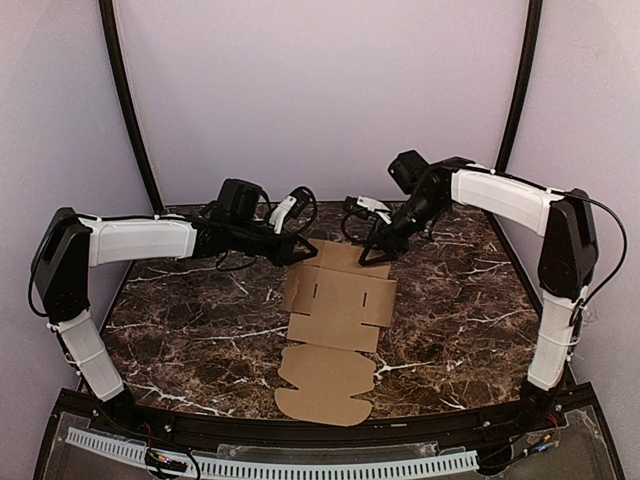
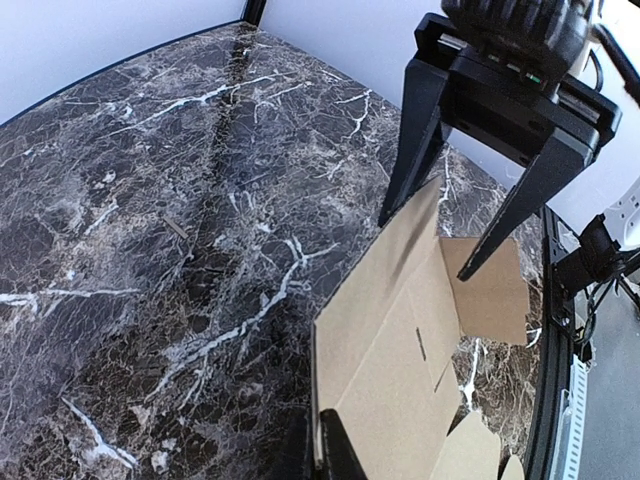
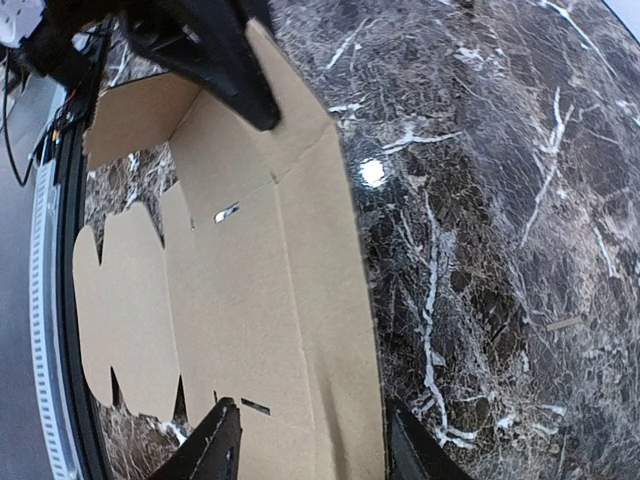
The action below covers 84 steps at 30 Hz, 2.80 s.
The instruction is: Fold the paper box
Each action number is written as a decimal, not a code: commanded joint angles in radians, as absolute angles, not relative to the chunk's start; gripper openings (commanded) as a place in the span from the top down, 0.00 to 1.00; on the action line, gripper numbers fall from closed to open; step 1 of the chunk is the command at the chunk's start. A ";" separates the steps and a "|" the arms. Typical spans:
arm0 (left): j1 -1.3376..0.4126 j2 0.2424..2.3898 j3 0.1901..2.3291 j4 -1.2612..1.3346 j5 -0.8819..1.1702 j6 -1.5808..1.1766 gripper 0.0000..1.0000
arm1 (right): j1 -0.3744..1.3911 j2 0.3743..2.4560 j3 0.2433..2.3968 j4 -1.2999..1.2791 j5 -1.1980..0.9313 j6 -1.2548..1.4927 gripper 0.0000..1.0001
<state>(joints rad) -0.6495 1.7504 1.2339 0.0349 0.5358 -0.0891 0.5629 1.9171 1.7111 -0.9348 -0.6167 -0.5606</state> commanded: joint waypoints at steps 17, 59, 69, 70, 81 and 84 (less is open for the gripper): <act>-0.653 1.449 1.088 0.128 0.205 -0.112 0.53 | 0.600 1.913 1.747 -0.845 -0.457 -0.513 1.00; -1.021 2.015 1.015 0.362 -0.323 -0.184 0.89 | 0.600 1.927 1.736 -0.801 -0.449 -0.386 1.00; -1.020 2.058 0.985 0.431 -0.333 -0.204 0.90 | 0.633 1.894 1.647 -0.860 -0.641 -0.355 0.95; -1.020 2.063 0.984 0.436 -0.334 -0.203 0.90 | 0.633 1.896 1.647 -0.866 -0.657 -0.349 0.91; -1.020 2.075 0.964 0.495 -0.338 -0.184 0.90 | 0.634 1.903 1.653 -0.892 -0.807 -0.329 0.60; -1.020 2.077 0.951 0.516 -0.335 -0.180 0.90 | 0.631 1.914 1.664 -0.894 -0.793 -0.330 0.59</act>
<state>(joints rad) -1.0157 2.0518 0.9894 0.5289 -0.3344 -0.1913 0.6258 1.9240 1.6508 -0.8749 -0.7509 -0.3328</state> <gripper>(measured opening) 0.101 0.404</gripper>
